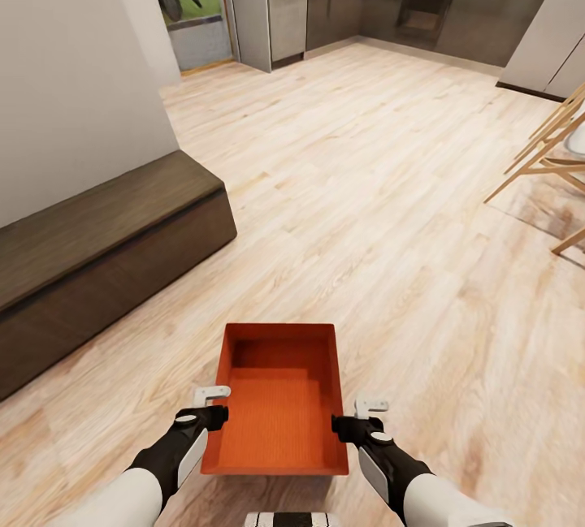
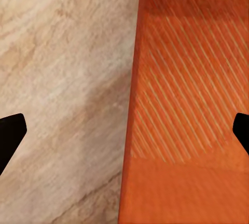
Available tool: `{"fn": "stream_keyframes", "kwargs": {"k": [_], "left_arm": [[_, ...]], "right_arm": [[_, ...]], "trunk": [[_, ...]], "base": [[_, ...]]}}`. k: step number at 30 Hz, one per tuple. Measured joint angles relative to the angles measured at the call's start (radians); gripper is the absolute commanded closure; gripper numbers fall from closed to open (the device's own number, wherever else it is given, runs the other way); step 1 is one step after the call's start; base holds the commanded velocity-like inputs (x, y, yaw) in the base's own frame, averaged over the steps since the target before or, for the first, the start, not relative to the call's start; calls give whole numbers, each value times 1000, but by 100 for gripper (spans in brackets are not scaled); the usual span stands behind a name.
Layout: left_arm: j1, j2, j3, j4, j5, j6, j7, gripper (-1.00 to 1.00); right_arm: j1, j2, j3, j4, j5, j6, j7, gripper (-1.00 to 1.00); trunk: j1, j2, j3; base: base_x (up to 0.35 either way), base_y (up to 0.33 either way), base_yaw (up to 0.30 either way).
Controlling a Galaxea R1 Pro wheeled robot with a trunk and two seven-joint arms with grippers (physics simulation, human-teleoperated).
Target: Move the two storage containers from the living room to the garage. In the garage, place one container on the floor and stack the other container on top of it (either order is fine).
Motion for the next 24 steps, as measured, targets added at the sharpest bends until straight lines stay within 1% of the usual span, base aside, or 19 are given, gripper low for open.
{"fn": "stream_keyframes", "kwargs": {"k": [15, 24], "left_arm": [[0, 0, 0, 0, 1, 0, 0, -100], [0, 1, 0, -2, 1, -1, 0, -100]], "right_arm": [[0, 0, -1, 0, 0, 0, 1, -100], [0, 0, -1, 0, 0, 0, 1, -100]], "trunk": [[58, -105, -47], [58, -105, -47]], "base": [[0, 0, 0], [0, 0, 0]]}}
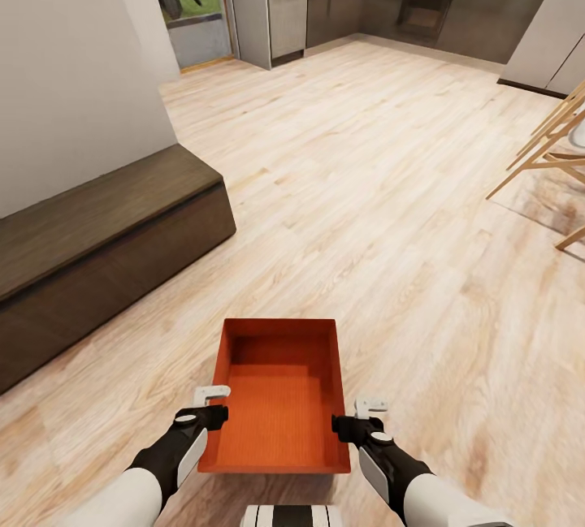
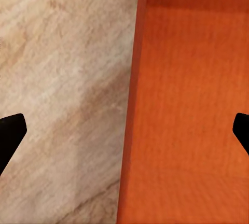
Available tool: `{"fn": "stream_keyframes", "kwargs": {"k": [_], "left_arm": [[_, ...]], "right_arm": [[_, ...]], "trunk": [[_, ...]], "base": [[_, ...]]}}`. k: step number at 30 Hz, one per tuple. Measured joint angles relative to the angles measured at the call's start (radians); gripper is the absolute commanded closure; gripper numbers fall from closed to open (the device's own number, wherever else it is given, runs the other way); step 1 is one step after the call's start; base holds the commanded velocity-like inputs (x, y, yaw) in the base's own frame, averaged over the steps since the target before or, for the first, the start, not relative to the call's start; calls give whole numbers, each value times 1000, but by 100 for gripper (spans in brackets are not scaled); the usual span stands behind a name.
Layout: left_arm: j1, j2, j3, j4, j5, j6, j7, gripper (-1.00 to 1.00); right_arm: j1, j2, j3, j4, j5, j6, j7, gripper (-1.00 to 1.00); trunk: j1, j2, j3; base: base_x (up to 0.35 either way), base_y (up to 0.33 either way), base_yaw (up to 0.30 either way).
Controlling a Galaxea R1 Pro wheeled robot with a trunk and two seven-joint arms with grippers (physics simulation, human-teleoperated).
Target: Move the two storage containers from the living room to the garage. In the garage, place one container on the floor and stack the other container on top of it (either order is fine).
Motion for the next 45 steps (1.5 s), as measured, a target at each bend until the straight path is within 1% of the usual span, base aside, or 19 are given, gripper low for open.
{"fn": "stream_keyframes", "kwargs": {"k": [36, 45], "left_arm": [[0, 0, -1, 1, 0, 0, 2, -100], [0, 0, -2, 1, 0, 0, 2, -100]], "right_arm": [[0, 0, 1, 0, 1, 1, 3, -100], [0, 0, 1, 0, 1, 1, 3, -100]], "trunk": [[0, 0, 0], [0, 0, 0]], "base": [[0, 0, 0], [0, 71, 0]]}}
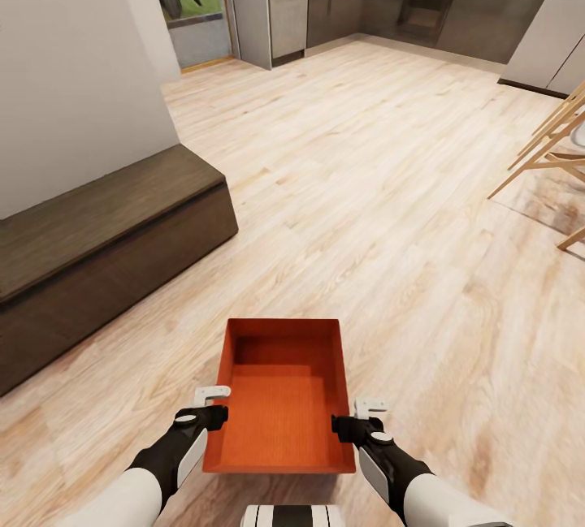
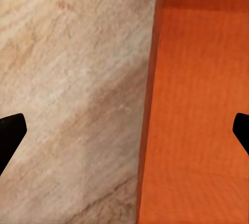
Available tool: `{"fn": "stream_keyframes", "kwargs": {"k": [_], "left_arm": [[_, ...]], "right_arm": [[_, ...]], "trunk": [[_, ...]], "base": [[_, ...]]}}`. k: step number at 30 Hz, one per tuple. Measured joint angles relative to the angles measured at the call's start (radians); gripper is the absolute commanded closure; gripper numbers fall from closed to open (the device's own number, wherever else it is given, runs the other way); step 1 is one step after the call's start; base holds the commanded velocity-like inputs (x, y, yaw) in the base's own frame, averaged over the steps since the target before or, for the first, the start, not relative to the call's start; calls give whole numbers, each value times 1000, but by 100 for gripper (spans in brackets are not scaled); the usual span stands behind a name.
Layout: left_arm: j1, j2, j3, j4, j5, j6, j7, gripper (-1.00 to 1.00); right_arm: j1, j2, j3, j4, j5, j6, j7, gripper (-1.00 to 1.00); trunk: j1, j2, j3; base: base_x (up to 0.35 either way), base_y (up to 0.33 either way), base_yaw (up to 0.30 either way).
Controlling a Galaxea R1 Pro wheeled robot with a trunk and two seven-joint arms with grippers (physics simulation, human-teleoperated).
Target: Move the two storage containers from the living room to the garage. In the garage, place one container on the floor and stack the other container on top of it (either order is fine).
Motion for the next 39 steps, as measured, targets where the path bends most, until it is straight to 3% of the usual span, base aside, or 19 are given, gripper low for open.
{"fn": "stream_keyframes", "kwargs": {"k": [39], "left_arm": [[0, -3, -6, 12, -10, 0, 2, -100]], "right_arm": [[0, -1, -1, 0, 0, -1, -2, -100]], "trunk": [[0, 0, 0]], "base": [[0, 14, 0]]}}
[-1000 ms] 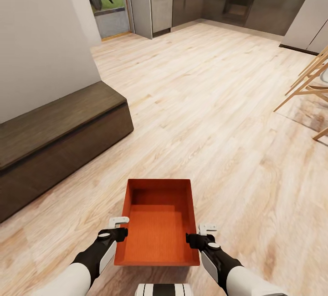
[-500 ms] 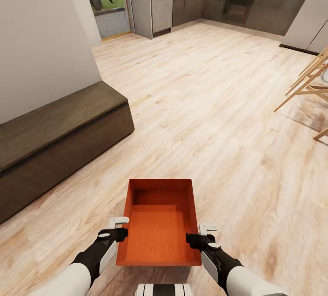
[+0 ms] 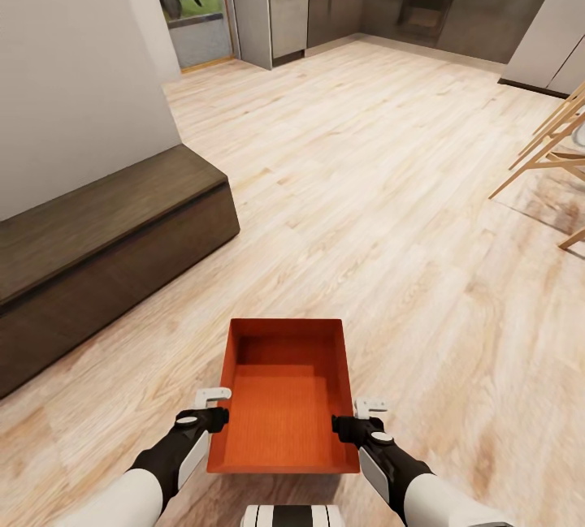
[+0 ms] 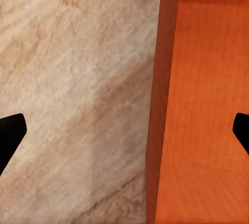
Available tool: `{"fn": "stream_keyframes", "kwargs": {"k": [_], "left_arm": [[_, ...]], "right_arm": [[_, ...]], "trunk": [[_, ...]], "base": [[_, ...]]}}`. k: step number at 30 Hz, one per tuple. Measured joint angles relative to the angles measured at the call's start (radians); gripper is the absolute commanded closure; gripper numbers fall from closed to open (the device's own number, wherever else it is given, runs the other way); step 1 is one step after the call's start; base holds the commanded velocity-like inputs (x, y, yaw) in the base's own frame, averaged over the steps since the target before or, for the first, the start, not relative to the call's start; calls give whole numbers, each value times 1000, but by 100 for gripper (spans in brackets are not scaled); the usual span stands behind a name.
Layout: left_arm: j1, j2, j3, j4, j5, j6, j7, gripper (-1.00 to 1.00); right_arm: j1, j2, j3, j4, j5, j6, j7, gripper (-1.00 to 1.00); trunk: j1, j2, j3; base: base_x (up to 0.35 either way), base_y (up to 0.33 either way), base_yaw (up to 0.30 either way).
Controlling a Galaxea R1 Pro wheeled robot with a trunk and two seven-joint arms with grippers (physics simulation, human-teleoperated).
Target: Move the two storage containers from the living room to the garage. In the garage, place one container on the floor and stack the other container on top of it (either order is fine).
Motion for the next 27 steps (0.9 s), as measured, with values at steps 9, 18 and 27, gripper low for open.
{"fn": "stream_keyframes", "kwargs": {"k": [9, 18, 27], "left_arm": [[0, -3, -1, 1, -1, 1, 0, -100], [0, -2, -1, 4, -1, 1, 0, -100], [0, 0, -2, 5, 2, 2, 2, -100]], "right_arm": [[0, 1, 1, 0, 0, 0, 0, -100], [0, 0, 1, 0, 0, 1, 0, -100], [0, 0, 0, 0, 0, 1, 0, -100]], "trunk": [[0, 0, 0], [0, 0, 0], [0, 0, 0]], "base": [[0, 0, 0], [0, 0, 0], [0, 124, 0]]}}
